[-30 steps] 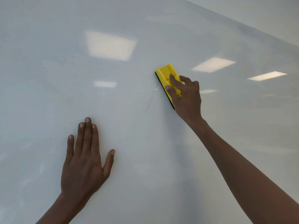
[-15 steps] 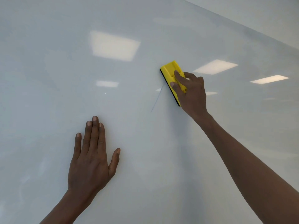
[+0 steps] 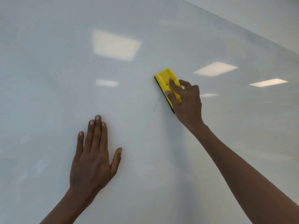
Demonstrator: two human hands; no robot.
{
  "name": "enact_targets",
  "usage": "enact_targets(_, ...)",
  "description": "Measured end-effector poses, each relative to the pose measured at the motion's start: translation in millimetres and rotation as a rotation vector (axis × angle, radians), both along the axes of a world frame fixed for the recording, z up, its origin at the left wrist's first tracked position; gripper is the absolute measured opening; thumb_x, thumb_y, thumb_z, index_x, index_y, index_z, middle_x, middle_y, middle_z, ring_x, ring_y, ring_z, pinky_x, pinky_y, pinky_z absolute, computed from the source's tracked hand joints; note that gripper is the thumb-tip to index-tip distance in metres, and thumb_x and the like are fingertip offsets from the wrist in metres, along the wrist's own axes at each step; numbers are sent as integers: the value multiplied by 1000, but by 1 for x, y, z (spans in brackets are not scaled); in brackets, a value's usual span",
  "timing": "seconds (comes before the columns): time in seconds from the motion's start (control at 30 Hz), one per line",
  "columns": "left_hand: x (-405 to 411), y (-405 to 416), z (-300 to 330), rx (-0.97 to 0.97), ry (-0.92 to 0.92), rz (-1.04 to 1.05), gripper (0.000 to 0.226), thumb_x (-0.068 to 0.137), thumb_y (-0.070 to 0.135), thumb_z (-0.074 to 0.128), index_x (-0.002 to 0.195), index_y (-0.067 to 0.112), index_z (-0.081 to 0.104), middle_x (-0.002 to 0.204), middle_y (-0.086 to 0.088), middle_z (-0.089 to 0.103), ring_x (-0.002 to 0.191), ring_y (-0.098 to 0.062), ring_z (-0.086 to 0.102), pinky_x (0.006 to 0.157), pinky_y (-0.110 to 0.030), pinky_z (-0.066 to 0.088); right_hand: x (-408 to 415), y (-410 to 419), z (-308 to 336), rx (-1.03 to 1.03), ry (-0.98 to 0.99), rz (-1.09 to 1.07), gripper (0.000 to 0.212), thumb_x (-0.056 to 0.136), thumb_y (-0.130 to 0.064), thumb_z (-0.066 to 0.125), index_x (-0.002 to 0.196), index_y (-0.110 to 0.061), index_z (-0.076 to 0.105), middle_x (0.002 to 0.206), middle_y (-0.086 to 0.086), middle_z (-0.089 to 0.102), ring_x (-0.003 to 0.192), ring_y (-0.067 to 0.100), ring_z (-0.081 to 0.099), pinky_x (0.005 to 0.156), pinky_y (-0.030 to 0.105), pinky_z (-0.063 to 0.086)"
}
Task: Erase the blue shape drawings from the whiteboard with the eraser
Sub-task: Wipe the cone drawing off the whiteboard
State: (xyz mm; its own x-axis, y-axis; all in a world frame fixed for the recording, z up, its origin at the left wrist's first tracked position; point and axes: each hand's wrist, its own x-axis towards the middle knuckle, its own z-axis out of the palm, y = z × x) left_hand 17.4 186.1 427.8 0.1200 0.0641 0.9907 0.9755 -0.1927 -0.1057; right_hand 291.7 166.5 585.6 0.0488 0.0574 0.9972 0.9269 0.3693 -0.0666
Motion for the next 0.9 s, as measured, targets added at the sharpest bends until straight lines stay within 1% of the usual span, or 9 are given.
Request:
enact_targets(0.13, -1, 1, -1, 2, 1, 2, 83, 103, 47, 35, 164, -6, 18, 175, -20, 13, 164, -29, 10, 133, -45, 3, 15, -4, -32, -17, -60, -37, 39, 97, -49, 52, 133, -36, 60, 131, -3, 58, 104, 27, 48, 74, 33, 45)
enact_targets(0.3, 0, 2, -1, 1, -1, -6, 83, 103, 48, 34, 164, -6, 17, 175, -19, 11, 164, -28, 8, 133, -44, 3, 29, -2, -6, -38, 124, -23, 38, 96, -48, 56, 133, -38, 59, 133, -3, 57, 113, 24, 44, 78, 36, 46)
enact_targets(0.37, -1, 2, -1, 5, -1, -6, 82, 104, 48, 34, 164, -6, 18, 175, -20, 12, 164, -29, 8, 133, -44, 3, 20, -3, 4, -39, 138, -17, 39, 97, -47, 56, 134, -37, 59, 135, 0, 57, 115, 27, 44, 81, 39, 48)
enact_targets(0.43, -1, 2, -1, 10, 1, -7, 82, 104, 47, 35, 164, -6, 18, 175, -20, 12, 164, -29, 9, 133, -45, 3, 5, -4, -1, -26, 82, -26, 39, 97, -47, 56, 134, -35, 59, 134, 2, 58, 113, 31, 46, 82, 41, 49)
enact_targets(0.5, -1, 2, -1, 11, 2, -10, 82, 104, 47, 35, 164, -6, 18, 175, -20, 12, 164, -29, 9, 133, -45, 3, -7, -6, -20, 6, -5, -44, 39, 97, -45, 55, 133, -32, 60, 132, 4, 59, 106, 33, 49, 79, 41, 49)
enact_targets(0.57, 0, 2, -1, 5, 1, -8, 82, 105, 47, 34, 164, -6, 18, 175, -20, 12, 164, -30, 10, 133, -45, 2, -13, -8, -47, 32, -67, -45, 37, 97, -42, 57, 132, -31, 62, 130, 3, 60, 99, 30, 50, 76, 39, 49)
enact_targets(0.67, 0, 1, -1, -6, -1, -8, 82, 104, 47, 34, 164, -6, 19, 175, -20, 13, 163, -31, 11, 133, -44, 2, -4, -10, -74, 9, -118, -48, 35, 97, -41, 58, 130, -30, 63, 129, -1, 60, 97, 26, 48, 74, 40, 50)
enact_targets(0.8, 0, -1, -1, -9, -2, -11, 82, 104, 47, 35, 163, -7, 20, 175, -20, 13, 164, -29, 9, 133, -45, 2, 15, -12, -62, -32, -21, -46, 36, 97, -44, 57, 131, -34, 62, 129, -2, 60, 101, 25, 48, 73, 39, 50)
enact_targets(0.9, 0, -2, -1, -11, -2, -12, 81, 104, 47, 34, 163, -8, 21, 174, -21, 13, 164, -29, 8, 133, -45, 2, 8, -11, -44, -42, 57, -29, 37, 97, -45, 58, 132, -35, 61, 131, -3, 59, 104, 24, 47, 75, 40, 50)
